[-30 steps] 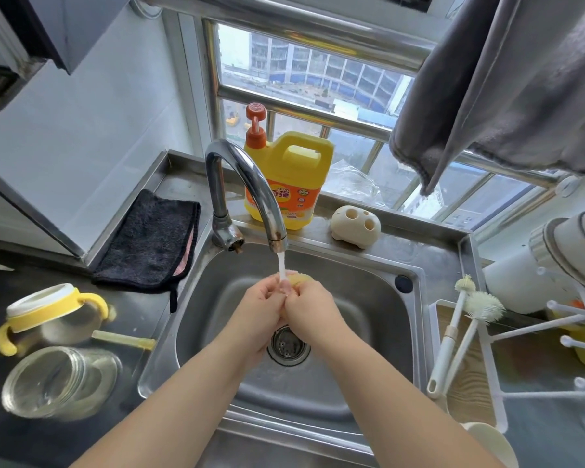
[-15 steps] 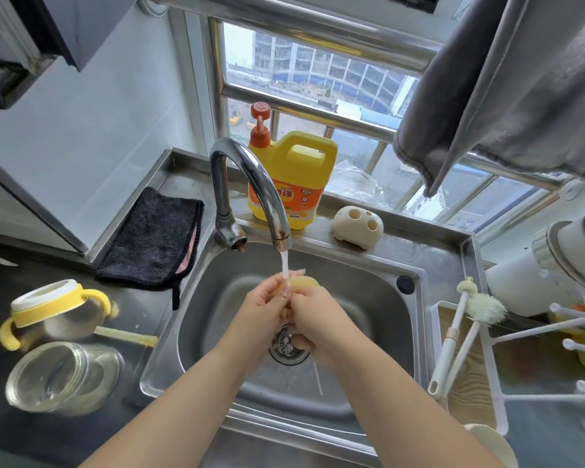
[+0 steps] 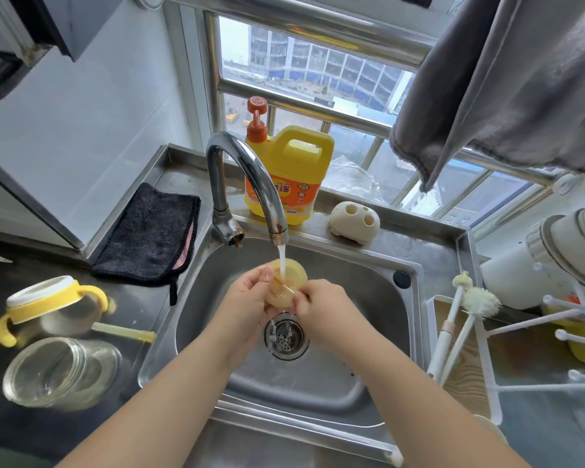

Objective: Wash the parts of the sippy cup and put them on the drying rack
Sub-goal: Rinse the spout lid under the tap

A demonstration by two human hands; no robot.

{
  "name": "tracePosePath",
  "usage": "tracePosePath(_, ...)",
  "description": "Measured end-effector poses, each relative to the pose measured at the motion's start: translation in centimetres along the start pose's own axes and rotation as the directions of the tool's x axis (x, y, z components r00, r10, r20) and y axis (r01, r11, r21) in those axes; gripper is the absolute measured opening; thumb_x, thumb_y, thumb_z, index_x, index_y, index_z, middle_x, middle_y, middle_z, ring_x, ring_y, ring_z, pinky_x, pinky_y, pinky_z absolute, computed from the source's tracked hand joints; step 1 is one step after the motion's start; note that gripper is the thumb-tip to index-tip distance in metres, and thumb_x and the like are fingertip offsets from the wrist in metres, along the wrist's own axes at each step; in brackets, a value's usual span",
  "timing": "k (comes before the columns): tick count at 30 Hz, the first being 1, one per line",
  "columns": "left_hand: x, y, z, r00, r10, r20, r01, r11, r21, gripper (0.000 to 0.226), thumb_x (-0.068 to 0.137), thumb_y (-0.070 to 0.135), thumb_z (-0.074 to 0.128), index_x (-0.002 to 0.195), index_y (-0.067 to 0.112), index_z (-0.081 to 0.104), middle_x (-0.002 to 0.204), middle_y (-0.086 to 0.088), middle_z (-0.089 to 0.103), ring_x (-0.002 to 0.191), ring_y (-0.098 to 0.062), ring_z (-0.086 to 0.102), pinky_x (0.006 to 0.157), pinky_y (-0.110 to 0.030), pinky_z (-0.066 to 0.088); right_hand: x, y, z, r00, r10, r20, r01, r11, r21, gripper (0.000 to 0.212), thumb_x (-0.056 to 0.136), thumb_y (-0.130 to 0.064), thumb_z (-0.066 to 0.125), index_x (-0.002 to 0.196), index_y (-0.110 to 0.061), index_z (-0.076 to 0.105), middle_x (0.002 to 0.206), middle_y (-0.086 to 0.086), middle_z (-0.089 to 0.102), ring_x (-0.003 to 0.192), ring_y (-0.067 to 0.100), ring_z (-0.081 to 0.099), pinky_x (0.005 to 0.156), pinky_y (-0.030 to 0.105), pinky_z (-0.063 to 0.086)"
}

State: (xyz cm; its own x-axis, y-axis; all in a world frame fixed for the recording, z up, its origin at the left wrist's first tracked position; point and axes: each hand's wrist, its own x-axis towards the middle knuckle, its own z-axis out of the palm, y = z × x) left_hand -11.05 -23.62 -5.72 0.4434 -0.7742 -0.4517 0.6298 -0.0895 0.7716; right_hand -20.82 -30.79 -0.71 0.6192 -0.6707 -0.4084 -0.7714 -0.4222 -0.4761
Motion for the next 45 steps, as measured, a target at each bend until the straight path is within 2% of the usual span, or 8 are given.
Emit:
tracePosePath(9,-0.4,-0.6,0.2,0.997,0.068,-0.026,-0.057,0.956,0.289,0.026,0.102,0.011,0.04,0.102,0.021,0.064,0.081,0.004,0.072,0.073,-0.004,0.067,0.066,-0.021,0.055,0.1,-2.0,-0.4,0.99,0.122,0.07,-0.13,0.984,0.124,0.032,0.096,-0.016,0.039,0.065,-0.015,0.045,0.064,-0.001,0.044,0.052,0.009,0.04,0.039,0.014,0.029)
tracePosePath(14,-0.2,-0.7,0.1,0.992,0.127,0.028,-0.112,0.726,0.678,0.029,0.1,0.01,0.041,0.121,0.023,0.055,0.107,0.003,0.065,0.098,-0.011,0.061,0.081,-0.024,0.049,1.0,-3.2,-0.9,0.937,0.199,0.286,-0.249,0.957,0.152,0.017,0.097,-0.007,0.037,0.086,-0.01,0.049,0.07,0.002,0.04,0.057,0.016,0.035,0.043,0.016,0.029)
tracePosePath(16,-0.4,-0.6,0.3,0.989,0.132,0.062,-0.133,0.652,0.746,0.031,0.099,0.01,0.04,0.121,0.028,0.052,0.104,0.007,0.063,0.094,-0.004,0.059,0.077,-0.011,0.045,0.7,-3.1,-0.9,0.927,0.156,0.341,-0.255,0.929,0.268,0.025,0.092,-0.002,0.037,0.072,-0.015,0.046,0.062,0.001,0.036,0.052,0.015,0.03,0.045,0.021,0.027)
tracePosePath(22,-0.5,0.2,-0.1,0.99,0.115,0.085,-0.136,0.582,0.802,0.034,0.094,0.004,0.039,0.111,0.029,0.053,0.078,0.004,0.059,0.061,-0.009,0.05,0.045,-0.011,0.035,1.4,-0.7,-1.3,0.856,0.307,0.415,-0.516,0.551,0.656,0.032,0.092,0.002,0.035,0.066,-0.011,0.048,0.044,-0.001,0.031,0.032,0.007,0.023,0.034,0.013,0.017)
tracePosePath(25,-0.5,0.1,0.1,0.986,0.135,0.098,-0.157,0.552,0.819,0.035,0.088,-0.001,0.044,0.101,0.027,0.059,0.078,0.006,0.063,0.062,-0.01,0.057,0.049,-0.01,0.041,1.2,-0.9,-0.8,0.931,0.307,0.197,-0.364,0.812,0.457,0.018,0.09,-0.003,0.042,0.085,-0.008,0.059,0.062,0.006,0.046,0.043,0.013,0.036,0.035,0.016,0.025)
tracePosePath(28,-0.2,0.8,0.4,0.986,0.162,0.038,-0.133,0.631,0.764,0.04,0.078,-0.01,0.047,0.091,0.024,0.064,0.076,0.004,0.065,0.061,-0.006,0.061,0.05,-0.009,0.044,0.4,-1.0,0.3,0.998,0.036,0.052,-0.037,0.999,0.023,0.024,0.093,-0.011,0.044,0.106,-0.006,0.063,0.095,0.008,0.062,0.076,0.023,0.058,0.056,0.017,0.04)
tracePosePath(36,1.1,2.1,-0.9,0.985,0.078,-0.152,0.019,0.835,0.55,0.038,0.081,-0.013,0.051,0.091,0.022,0.061,0.092,-0.008,0.066,0.085,-0.024,0.065,0.076,-0.047,0.058,-0.3,1.3,-0.4,0.997,0.008,-0.072,-0.021,0.982,-0.186,0.018,0.093,-0.014,0.043,0.089,-0.01,0.06,0.086,0.011,0.061,0.073,0.028,0.051,0.061,0.026,0.036)
tracePosePath(45,0.7,2.0,-0.3,0.994,-0.009,-0.106,0.054,0.902,0.428,0.032,0.062,-0.002,0.066,0.088,0.013,0.054,0.09,-0.017,0.061,0.081,-0.031,0.062,0.078,-0.052,0.054,-0.7,0.4,-1.2,0.993,-0.118,0.019,0.116,0.914,-0.388,0.019,0.091,-0.015,0.043,0.097,-0.019,0.06,0.084,0.004,0.057,0.075,0.027,0.049,0.063,0.028,0.035)
